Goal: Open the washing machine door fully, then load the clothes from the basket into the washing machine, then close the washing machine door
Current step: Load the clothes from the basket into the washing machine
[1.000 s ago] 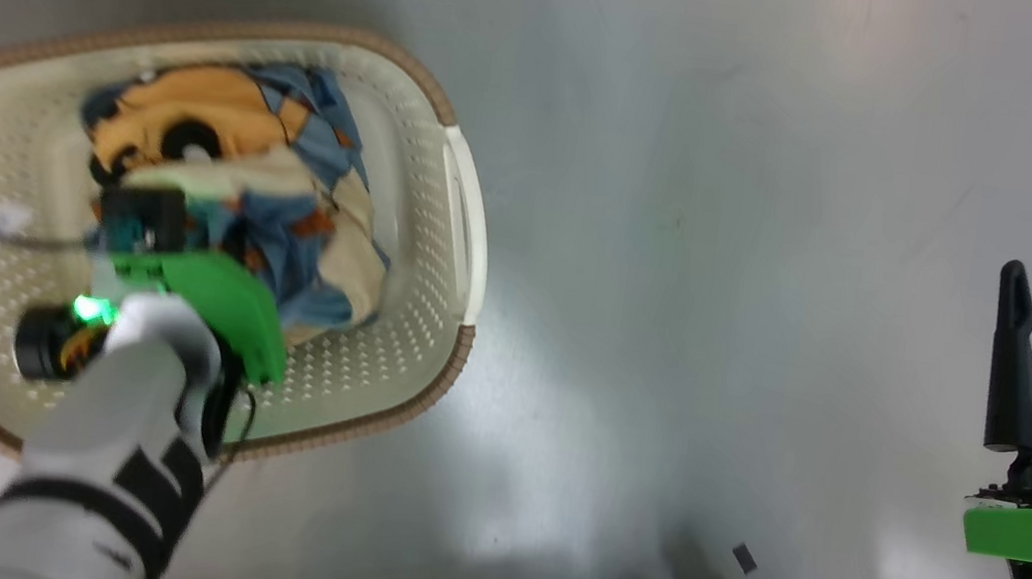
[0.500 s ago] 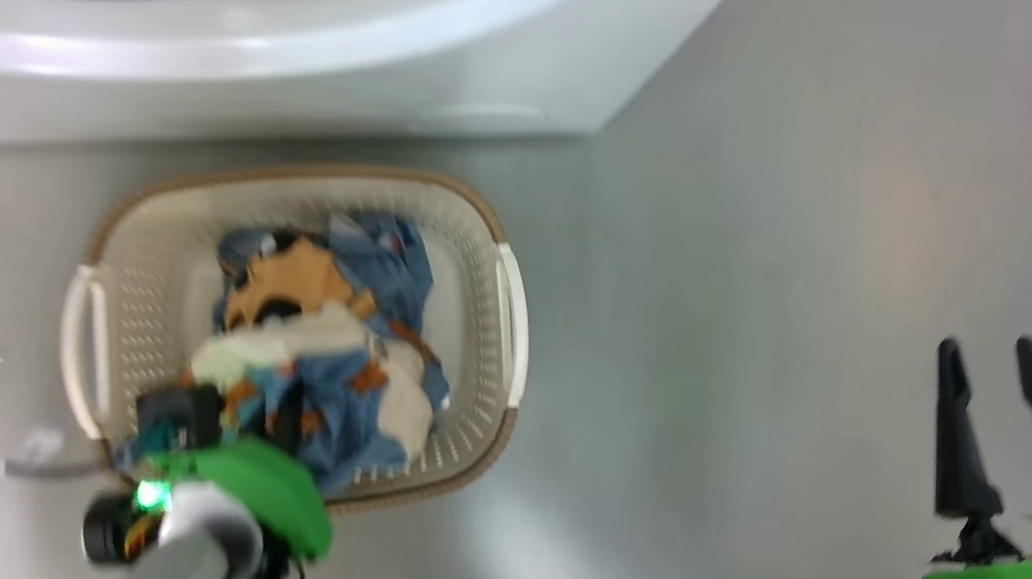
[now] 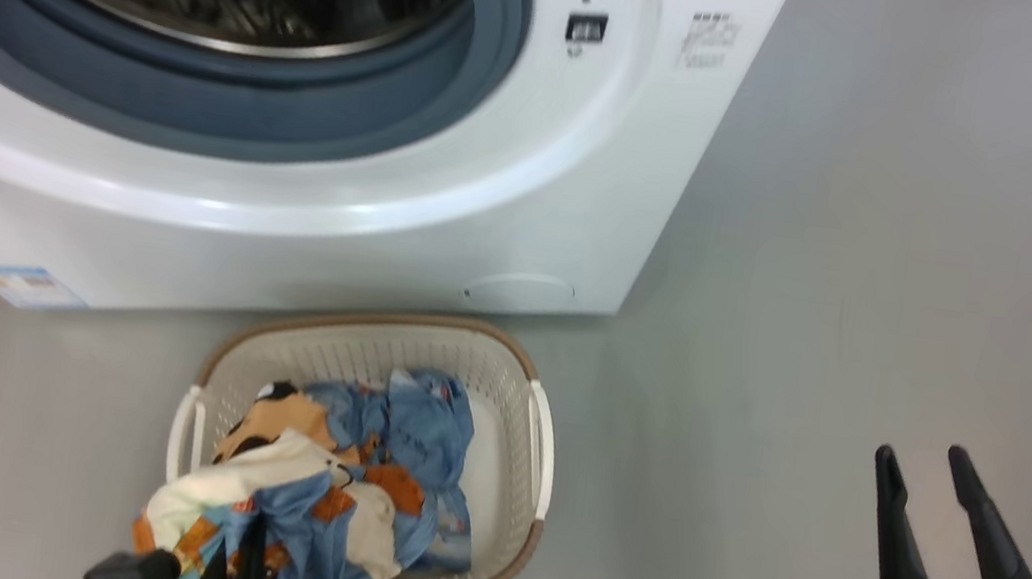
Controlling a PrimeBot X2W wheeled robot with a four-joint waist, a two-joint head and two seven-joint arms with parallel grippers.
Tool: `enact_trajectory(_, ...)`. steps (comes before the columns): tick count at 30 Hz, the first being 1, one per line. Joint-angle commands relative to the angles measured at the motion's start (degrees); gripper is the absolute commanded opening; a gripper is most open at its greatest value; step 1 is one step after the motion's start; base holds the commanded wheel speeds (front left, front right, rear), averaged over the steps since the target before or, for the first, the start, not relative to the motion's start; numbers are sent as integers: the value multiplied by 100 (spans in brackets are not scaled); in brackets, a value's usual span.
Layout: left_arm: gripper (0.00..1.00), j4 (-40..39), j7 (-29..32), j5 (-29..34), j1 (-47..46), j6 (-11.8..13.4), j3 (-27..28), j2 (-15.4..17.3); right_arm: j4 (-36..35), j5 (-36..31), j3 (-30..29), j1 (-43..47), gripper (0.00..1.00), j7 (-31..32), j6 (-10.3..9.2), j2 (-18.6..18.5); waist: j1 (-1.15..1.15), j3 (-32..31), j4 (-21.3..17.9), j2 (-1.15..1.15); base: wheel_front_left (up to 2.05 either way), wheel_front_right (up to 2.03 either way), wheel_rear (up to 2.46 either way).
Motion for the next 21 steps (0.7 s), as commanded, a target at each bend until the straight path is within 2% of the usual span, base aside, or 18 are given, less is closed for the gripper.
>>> enact_trajectory(1, 0, -233, -61, 78, 122, 22, 202, 51, -104, -84, 123, 114, 100, -43, 9, -60, 0, -580, 191, 0, 0, 0, 0)
enact_trajectory(8, 0, -1099, -61, 290, 812, -80, 413, 51, -101, -259, 149, 354, 100, -43, 9, -46, 0, -1008, 293, 0, 0, 0, 0)
enact_trajectory(21, 0, -2068, -61, 813, 1603, -290, 903, 51, 20, -794, 47, 858, 100, -43, 9, 55, 0, -1695, 497, 0, 0, 0, 0)
